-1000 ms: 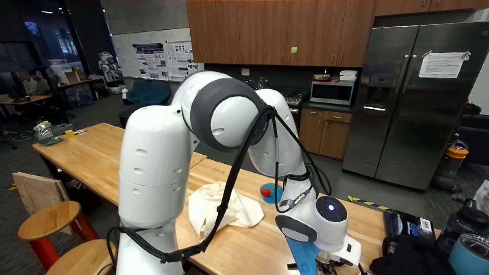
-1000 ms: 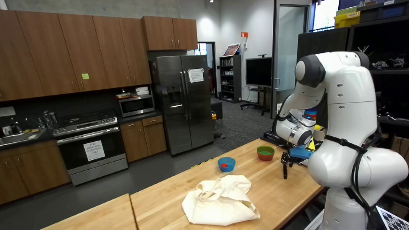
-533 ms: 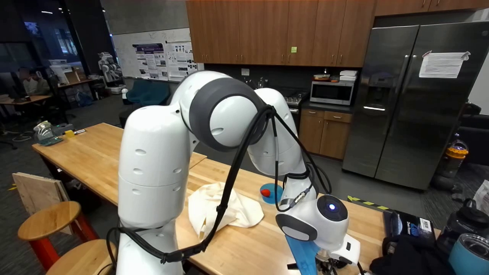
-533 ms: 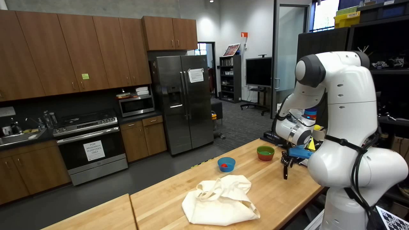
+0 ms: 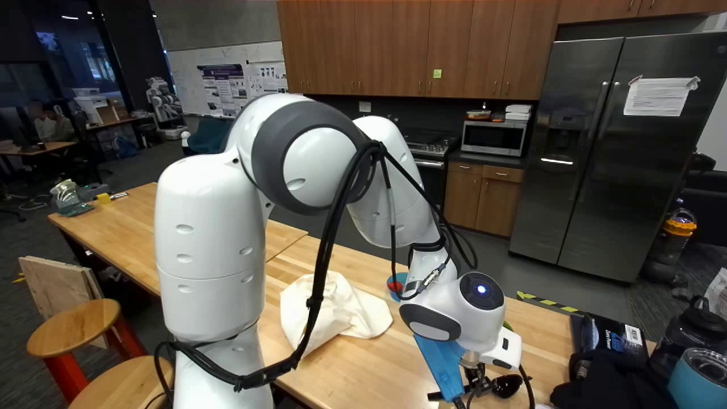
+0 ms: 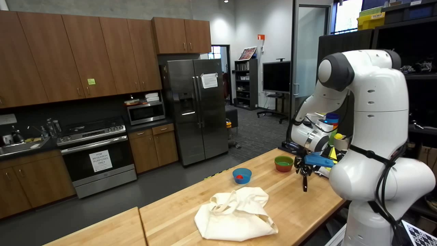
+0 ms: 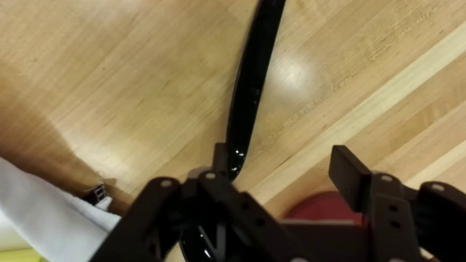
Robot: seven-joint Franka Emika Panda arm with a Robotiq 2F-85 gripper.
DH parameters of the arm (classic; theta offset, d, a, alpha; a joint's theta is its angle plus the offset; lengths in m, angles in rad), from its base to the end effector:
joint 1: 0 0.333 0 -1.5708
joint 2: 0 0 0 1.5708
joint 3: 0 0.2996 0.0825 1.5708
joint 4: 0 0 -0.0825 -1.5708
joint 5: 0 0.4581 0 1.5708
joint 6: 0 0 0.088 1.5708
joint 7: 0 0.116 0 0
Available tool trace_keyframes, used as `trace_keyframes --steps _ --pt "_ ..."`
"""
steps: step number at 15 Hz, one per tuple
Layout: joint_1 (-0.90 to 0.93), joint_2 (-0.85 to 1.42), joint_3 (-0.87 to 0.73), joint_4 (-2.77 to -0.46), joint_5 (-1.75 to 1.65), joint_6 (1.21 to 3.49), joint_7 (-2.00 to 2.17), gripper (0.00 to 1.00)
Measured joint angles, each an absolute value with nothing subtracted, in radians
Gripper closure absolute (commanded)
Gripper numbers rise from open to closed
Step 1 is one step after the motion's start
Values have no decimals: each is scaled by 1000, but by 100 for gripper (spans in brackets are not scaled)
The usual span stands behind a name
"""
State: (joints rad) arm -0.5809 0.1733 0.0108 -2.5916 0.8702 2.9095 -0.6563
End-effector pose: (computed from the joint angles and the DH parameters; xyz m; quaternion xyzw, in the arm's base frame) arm 0.3652 -0.2872 0.1084 -0.9208 0.3629 -0.1265 0.0665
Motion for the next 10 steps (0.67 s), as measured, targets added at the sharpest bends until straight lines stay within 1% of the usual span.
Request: trace_keyframes --steps 3,10 --pt "-581 174 5 -2603 850 2885 -629 0" --pt "-540 216 -37 -2632 660 2904 -411 0"
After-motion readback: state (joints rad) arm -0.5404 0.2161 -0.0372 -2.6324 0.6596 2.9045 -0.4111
